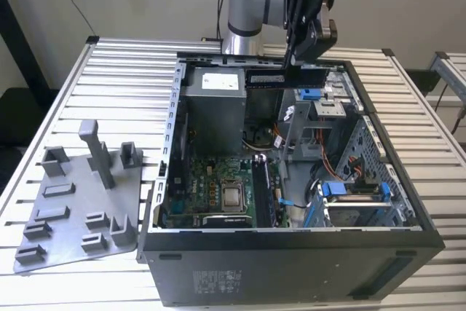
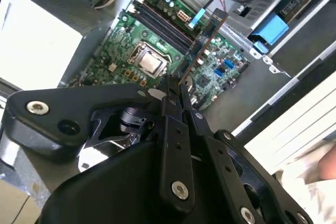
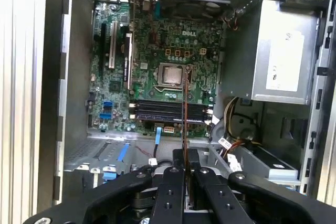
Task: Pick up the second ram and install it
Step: 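Pick up the second ram and move it above second insertion slot, then insert the second ram into the second slot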
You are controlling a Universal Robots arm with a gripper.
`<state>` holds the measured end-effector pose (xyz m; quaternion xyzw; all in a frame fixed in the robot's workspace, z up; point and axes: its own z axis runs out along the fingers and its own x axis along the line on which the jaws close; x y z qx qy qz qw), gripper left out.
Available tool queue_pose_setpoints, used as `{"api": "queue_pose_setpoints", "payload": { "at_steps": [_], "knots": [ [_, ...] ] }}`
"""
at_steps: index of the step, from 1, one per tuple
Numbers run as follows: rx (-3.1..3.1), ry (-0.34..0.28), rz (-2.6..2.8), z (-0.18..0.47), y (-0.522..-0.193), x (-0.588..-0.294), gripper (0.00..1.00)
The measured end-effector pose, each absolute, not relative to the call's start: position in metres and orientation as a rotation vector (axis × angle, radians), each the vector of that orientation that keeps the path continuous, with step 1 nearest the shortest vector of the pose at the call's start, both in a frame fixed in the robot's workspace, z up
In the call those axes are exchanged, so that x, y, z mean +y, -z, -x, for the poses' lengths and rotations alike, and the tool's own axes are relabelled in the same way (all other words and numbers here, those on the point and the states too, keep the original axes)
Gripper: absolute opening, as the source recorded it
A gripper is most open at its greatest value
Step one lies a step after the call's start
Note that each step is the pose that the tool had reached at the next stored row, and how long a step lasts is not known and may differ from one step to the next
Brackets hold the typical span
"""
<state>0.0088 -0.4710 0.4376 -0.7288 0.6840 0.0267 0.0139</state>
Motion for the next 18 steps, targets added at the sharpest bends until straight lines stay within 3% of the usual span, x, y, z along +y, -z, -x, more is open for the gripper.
{"api": "queue_pose_setpoints", "payload": {
  "at_steps": [18],
  "knots": [
    [2.164,-0.084,2.235,-0.009,-0.435,-0.455,0.14]
  ]
}}
